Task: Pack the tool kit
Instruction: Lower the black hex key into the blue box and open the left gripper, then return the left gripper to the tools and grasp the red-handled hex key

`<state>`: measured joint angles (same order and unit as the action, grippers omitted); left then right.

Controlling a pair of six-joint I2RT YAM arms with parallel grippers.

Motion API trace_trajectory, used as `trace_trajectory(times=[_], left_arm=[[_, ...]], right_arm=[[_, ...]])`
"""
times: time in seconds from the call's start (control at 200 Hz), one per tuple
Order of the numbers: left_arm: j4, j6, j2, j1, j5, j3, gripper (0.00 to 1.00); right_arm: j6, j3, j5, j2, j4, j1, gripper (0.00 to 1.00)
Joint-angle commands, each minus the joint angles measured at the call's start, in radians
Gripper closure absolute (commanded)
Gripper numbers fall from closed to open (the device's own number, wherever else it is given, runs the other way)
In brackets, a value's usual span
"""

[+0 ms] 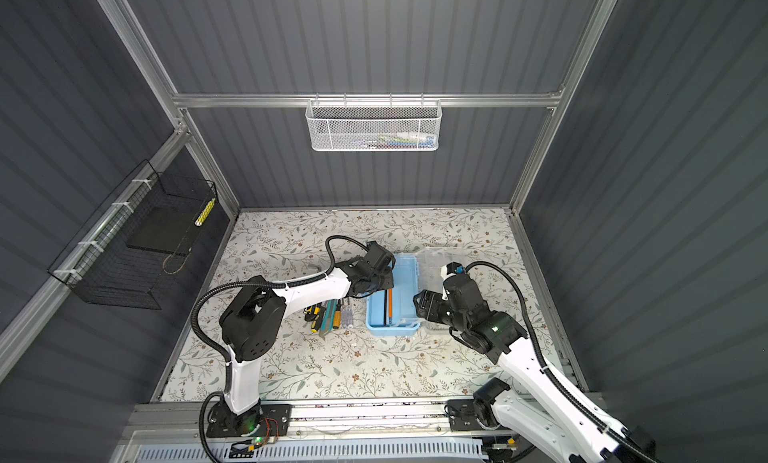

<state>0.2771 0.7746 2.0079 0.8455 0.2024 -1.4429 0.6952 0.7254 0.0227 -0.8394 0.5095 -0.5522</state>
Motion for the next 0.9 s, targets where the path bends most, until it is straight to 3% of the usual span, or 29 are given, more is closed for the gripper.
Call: trace_trajectory(times=[0.0,0.275,0.495,0.57,0.74,0.896], left_arm=[[0.021,-0.026,-0.017,0.005,-0.002,-0.031,0.79],[0.029,-0.140,-0.230,0.005,-0.023,0.087,0.68],[0.127,-0.242,-0.446,-0.004,0.087,0.201,0.36],[0.176,-0.266,-0.502,-0.036,0.121,0.234,0.31],[0.152,-0.279,-0.641,-0.214,0.062,0.399,0.32],[0.136,-0.315,-0.659,-0.293,0.061,0.450,0.38]], right_arm=[[-0.014,0.023,0.000,0.008,0.014,0.002,0.23],[-0.044,0.065,0.040,0.006,0.036,0.003,0.23],[-0.047,0.109,0.033,0.008,0.072,-0.027,0.24],[-0.043,0.109,0.001,0.006,0.073,-0.061,0.24],[-0.019,0.097,-0.084,-0.014,0.058,-0.158,0.25],[0.022,0.073,-0.098,-0.061,0.012,-0.212,0.26]])
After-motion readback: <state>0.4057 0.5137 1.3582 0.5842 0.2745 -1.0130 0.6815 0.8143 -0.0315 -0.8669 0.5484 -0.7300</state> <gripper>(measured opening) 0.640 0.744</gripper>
